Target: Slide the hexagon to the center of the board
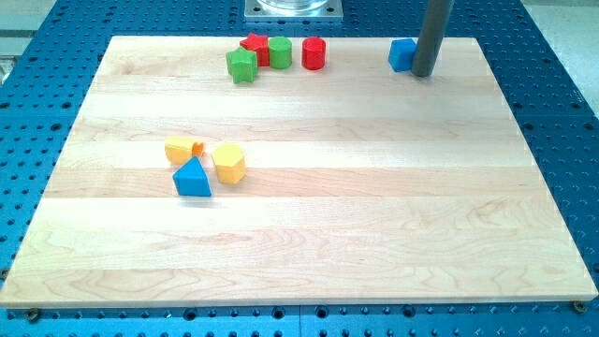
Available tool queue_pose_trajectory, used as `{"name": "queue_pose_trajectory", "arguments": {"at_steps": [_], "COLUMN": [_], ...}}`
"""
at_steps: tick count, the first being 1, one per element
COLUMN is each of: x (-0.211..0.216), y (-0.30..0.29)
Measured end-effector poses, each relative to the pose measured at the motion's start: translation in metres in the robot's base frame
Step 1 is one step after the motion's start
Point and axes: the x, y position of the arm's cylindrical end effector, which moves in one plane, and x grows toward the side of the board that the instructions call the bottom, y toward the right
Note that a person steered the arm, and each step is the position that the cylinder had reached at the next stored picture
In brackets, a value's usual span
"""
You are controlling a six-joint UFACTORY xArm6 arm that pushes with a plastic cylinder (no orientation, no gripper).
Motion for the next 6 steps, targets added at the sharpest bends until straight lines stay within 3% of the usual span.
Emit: {"name": "queue_pose_trajectory", "arguments": {"at_steps": [1, 2, 3, 4, 6], "x": [0.094, 0.202, 0.251, 0.251, 0.197], "y": [-0.062, -0.160, -0.272, -0.341, -0.281]}}
